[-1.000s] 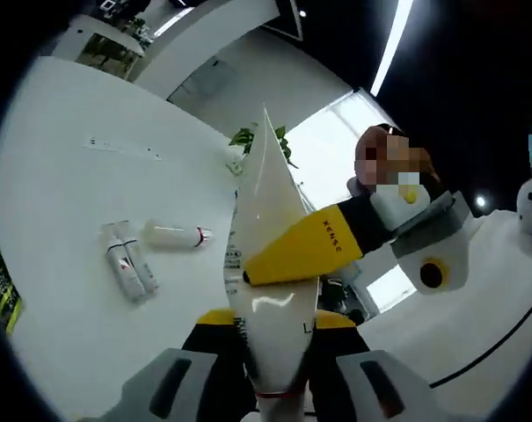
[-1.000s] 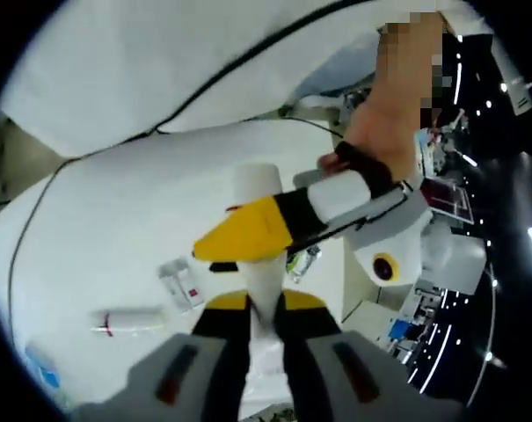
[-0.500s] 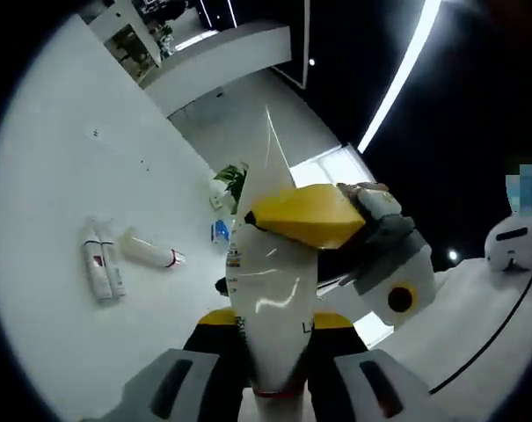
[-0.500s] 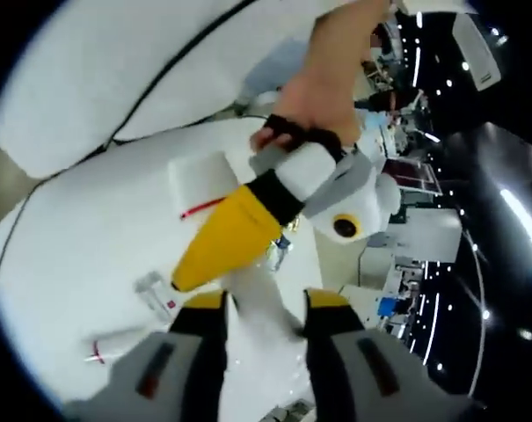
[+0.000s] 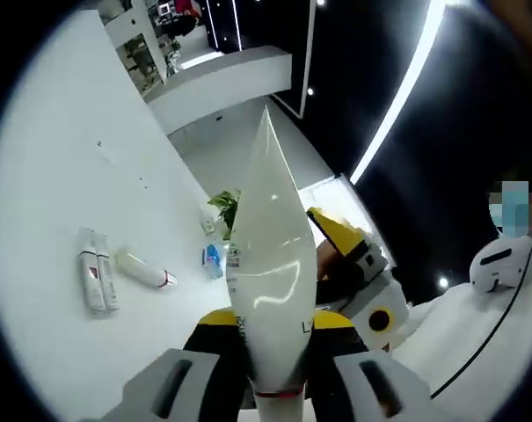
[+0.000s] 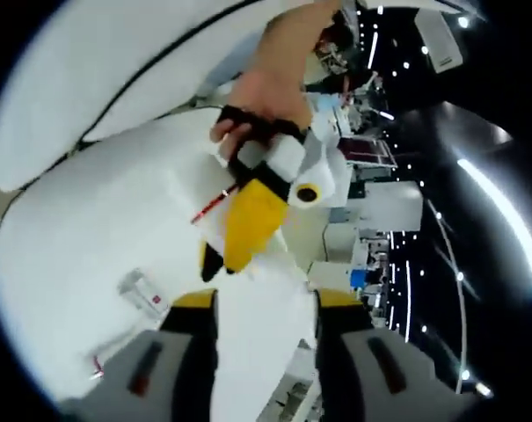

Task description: Arrange the skincare products in the storage area until every visible bottle or jar stands upright without overlapping.

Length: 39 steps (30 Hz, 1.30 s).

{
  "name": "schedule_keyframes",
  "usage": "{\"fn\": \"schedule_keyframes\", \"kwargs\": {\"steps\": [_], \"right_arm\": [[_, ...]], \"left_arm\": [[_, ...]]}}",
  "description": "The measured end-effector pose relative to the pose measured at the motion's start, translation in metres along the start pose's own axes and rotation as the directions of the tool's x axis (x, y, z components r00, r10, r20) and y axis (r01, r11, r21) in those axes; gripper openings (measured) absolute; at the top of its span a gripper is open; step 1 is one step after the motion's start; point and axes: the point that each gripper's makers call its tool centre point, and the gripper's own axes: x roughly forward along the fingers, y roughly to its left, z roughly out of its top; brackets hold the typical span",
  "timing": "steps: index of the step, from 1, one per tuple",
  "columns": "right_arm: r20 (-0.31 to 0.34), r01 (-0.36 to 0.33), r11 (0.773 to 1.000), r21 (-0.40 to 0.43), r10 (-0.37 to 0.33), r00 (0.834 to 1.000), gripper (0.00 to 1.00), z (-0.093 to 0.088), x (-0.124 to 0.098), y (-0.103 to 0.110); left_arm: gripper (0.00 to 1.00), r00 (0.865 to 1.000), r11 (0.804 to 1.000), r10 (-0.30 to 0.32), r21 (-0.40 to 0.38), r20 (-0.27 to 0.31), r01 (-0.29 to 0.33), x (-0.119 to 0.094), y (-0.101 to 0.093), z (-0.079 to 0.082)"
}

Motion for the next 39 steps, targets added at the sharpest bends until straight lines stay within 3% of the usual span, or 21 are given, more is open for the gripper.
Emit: {"fn": "schedule_keyframes", "kwargs": {"steps": [4,6,7,9,10,11,12,15,18,20,23,24,25,27,28,30,33,35,36,38,39], "right_arm": [[-0.012,0.015,1.0,-0.019,-0.015,1.0,0.42,0.003,-0.003,0.006],[0.0,0.032,0.991,0.129,-0.032,0.999,0.42,0.001,-0.007,0.009],[-0.004,0.036,0.963,0.266,-0.036,0.999,0.44,-0.005,-0.009,0.012],[0.014,0.027,0.903,0.428,-0.037,0.999,0.49,-0.009,-0.011,0.015],[0.012,0.058,0.855,0.515,-0.076,0.997,0.49,-0.015,-0.013,0.012],[0.012,0.061,0.839,0.54,-0.08,0.997,0.5,-0.017,-0.014,0.012],[0.001,0.054,0.782,0.622,-0.069,0.998,0.5,-0.024,-0.014,0.017],[-0.01,0.06,0.701,0.71,-0.076,0.997,0.5,-0.035,-0.014,0.021],[0.011,0.017,0.562,0.827,-0.046,0.999,0.58,-0.04,-0.009,0.031],[0.048,-0.03,0.411,0.911,-0.032,0.998,0.61,-0.04,-0.006,0.038],[0.104,-0.083,0.244,0.966,-0.076,0.992,0.61,-0.038,-0.008,0.034],[0.118,-0.098,0.212,0.972,-0.084,0.99,0.62,-0.037,-0.008,0.033],[0.158,-0.151,0.059,0.987,-0.149,0.976,0.63,-0.037,-0.012,0.025],[0.2,-0.219,-0.069,0.973,-0.214,0.956,0.67,-0.035,-0.016,0.016],[0.227,-0.269,-0.133,0.954,-0.267,0.936,0.68,-0.032,-0.021,0.008],[0.255,-0.348,-0.217,0.912,-0.367,0.895,0.7,-0.029,-0.031,-0.008],[0.27,-0.436,-0.308,0.846,-0.457,0.847,0.73,-0.025,-0.039,-0.021],[0.272,-0.468,-0.352,0.811,-0.48,0.834,0.75,-0.021,-0.038,-0.025],[0.274,-0.474,-0.36,0.804,-0.483,0.832,0.75,-0.02,-0.038,-0.026],[0.295,-0.536,-0.41,0.738,-0.519,0.802,0.75,-0.01,-0.034,-0.034],[0.296,-0.541,-0.415,0.732,-0.521,0.8,0.75,-0.01,-0.033,-0.035]], "left_arm": [[0.25,1.0,1.0,-0.001,0.0,0.024,0.001,-0.006,0.002,0.007],[0.25,0.999,1.0,0.004,0.013,0.039,-0.004,-0.011,0.004,0.012],[0.25,0.999,1.0,0.01,0.022,0.05,-0.011,-0.013,0.006,0.016],[0.25,0.998,0.999,0.011,0.039,0.068,-0.014,-0.014,0.004,0.02],[0.25,0.997,0.999,0.004,0.047,0.076,-0.007,-0.015,0.003,0.022],[0.25,0.997,0.999,-0.002,0.055,0.082,-0.002,-0.015,0.001,0.024],[0.25,0.996,0.998,-0.01,0.061,0.091,0.005,-0.015,0.0,0.027],[0.25,0.997,0.997,-0.011,0.079,0.083,0.004,-0.013,0.0,0.029],[0.25,0.997,0.994,-0.005,0.11,0.071,-0.003,-0.011,0.0,0.028],[0.25,0.998,0.993,0.0,0.117,0.068,-0.008,-0.009,-0.002,0.027],[0.25,0.998,0.992,-0.003,0.126,0.065,-0.005,-0.009,-0.004,0.026],[0.25,0.998,0.991,-0.005,0.134,0.061,-0.003,-0.009,-0.006,0.026],[0.25,0.998,0.99,-0.007,0.142,0.056,-0.001,-0.009,-0.007,0.025],[0.25,0.999,0.989,-0.007,0.146,0.053,-0.001,-0.01,-0.007,0.024],[0.25,0.999,0.989,-0.007,0.148,0.053,-0.001,-0.01,-0.008,0.024],[0.25,0.998,0.988,-0.01,0.157,0.054,0.001,-0.011,-0.011,0.022],[0.25,0.999,0.986,-0.019,0.167,0.046,0.011,-0.011,-0.015,0.017],[0.25,0.999,0.986,-0.024,0.163,0.035,0.018,-0.009,-0.016,0.011],[0.25,0.999,0.987,-0.027,0.161,0.031,0.021,-0.008,-0.017,0.01],[0.25,0.999,0.986,-0.036,0.16,-0.023,0.04,-0.002,-0.019,-0.001],[0.25,0.999,0.986,-0.035,0.162,-0.031,0.04,-0.001,-0.019,-0.002]]}}
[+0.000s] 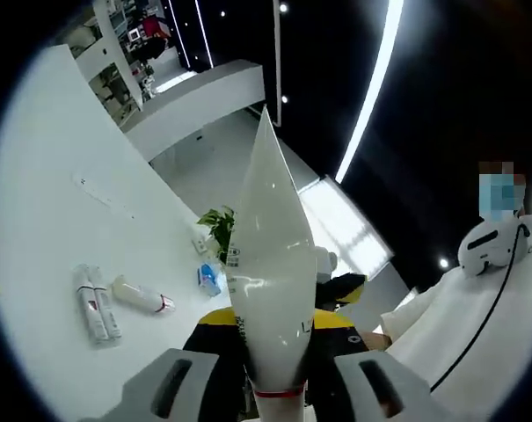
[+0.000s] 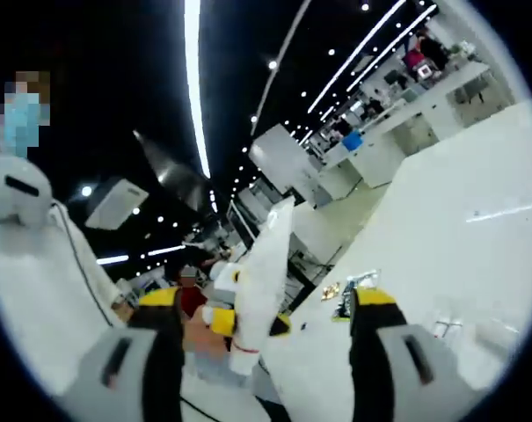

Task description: Arrange the skincare products in the storage area until every visible bottle or jar stands upright without overlapping.

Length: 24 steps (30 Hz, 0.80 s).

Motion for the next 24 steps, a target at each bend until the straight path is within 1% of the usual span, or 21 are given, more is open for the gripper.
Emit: {"fn": "schedule_keyframes", "kwargs": {"steps": [2,5,7,8,10,13,14,15,17,20,24], "right_arm": [[-0.006,0.011,1.0,0.024,-0.011,1.0,0.74,-0.001,0.008,-0.003],[-0.03,-0.006,0.999,0.041,0.007,1.0,0.71,-0.003,0.017,-0.001],[-0.039,-0.015,0.999,0.047,0.017,0.999,0.66,-0.004,0.02,0.001],[-0.052,-0.02,0.998,0.055,0.023,0.998,0.63,-0.005,0.023,0.001],[-0.08,-0.034,0.998,0.051,0.038,0.996,0.56,-0.008,0.026,0.004],[-0.11,-0.033,0.998,0.053,0.038,0.993,0.4,-0.015,0.026,0.002],[-0.122,-0.051,0.997,0.058,0.057,0.991,0.36,-0.017,0.026,0.004],[-0.106,-0.083,0.993,0.086,0.092,0.99,0.34,-0.013,0.026,0.008],[-0.11,-0.068,0.996,0.065,0.075,0.991,0.34,-0.012,0.027,0.008],[-0.114,-0.064,0.996,0.065,0.071,0.991,0.32,-0.01,0.028,0.006],[-0.114,-0.06,0.997,0.047,0.065,0.991,0.31,-0.01,0.031,0.007]], "left_arm": [[0.25,1.0,1.0,-0.004,-0.001,-0.023,0.004,0.006,-0.001,-0.004],[0.25,0.998,0.999,-0.035,0.004,-0.048,0.035,0.014,-0.008,-0.009],[0.25,0.997,0.999,-0.045,0.009,-0.063,0.046,0.017,-0.01,-0.011],[0.25,0.995,0.998,-0.055,0.02,-0.084,0.057,0.021,-0.013,-0.014],[0.25,0.993,0.997,-0.065,0.021,-0.093,0.068,0.025,-0.015,-0.016],[0.25,0.992,0.997,-0.077,0.01,-0.097,0.078,0.028,-0.017,-0.016],[0.25,0.992,0.997,-0.081,0.008,-0.097,0.082,0.029,-0.018,-0.016],[0.25,0.992,0.997,-0.078,0.009,-0.1,0.08,0.029,-0.018,-0.014],[0.25,0.991,0.996,-0.084,0.009,-0.101,0.085,0.029,-0.018,-0.012],[0.26,0.991,0.996,-0.091,0.005,-0.101,0.092,0.029,-0.017,-0.01],[0.26,0.992,0.996,-0.092,0.01,-0.081,0.093,0.028,-0.019,-0.008]]}}
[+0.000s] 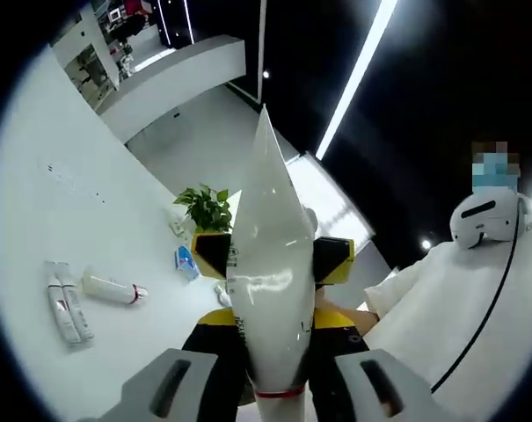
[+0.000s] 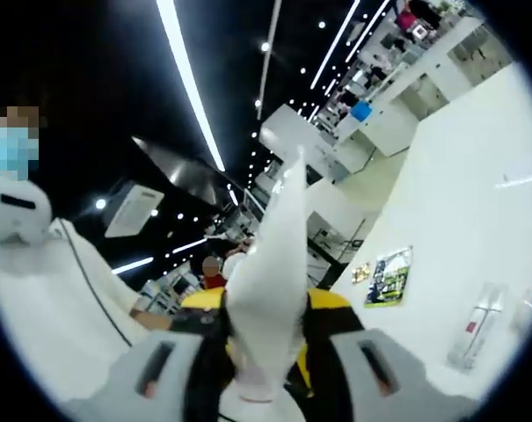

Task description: Arrange the skincare products in the storage area until every visible bottle or jar stands upright without overlapping.

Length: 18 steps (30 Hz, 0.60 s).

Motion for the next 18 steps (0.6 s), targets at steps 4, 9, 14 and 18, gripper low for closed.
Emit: {"fn": "schedule_keyframes", "kwargs": {"steps": [4,9,14,18], "right_arm": [[-0.006,0.014,1.0,-0.004,-0.014,1.0,0.29,-0.004,0.002,-0.002],[-0.008,0.043,0.999,-0.016,-0.043,0.999,0.16,-0.003,0.003,-0.008],[0.013,0.043,0.998,-0.048,-0.042,0.999,0.15,0.003,0.004,-0.004],[0.029,0.068,0.993,-0.095,-0.066,0.997,0.14,0.007,0.002,-0.006]], "left_arm": [[0.26,1.0,1.0,-0.005,-0.012,0.018,0.005,-0.002,0.002,-0.002],[0.24,0.999,1.0,-0.004,-0.02,0.045,0.005,-0.003,0.007,0.003],[0.24,0.997,1.0,0.005,0.002,0.08,-0.005,-0.008,0.007,0.013],[0.25,0.995,0.998,0.035,0.04,0.094,-0.039,-0.02,0.011,0.018]]}}
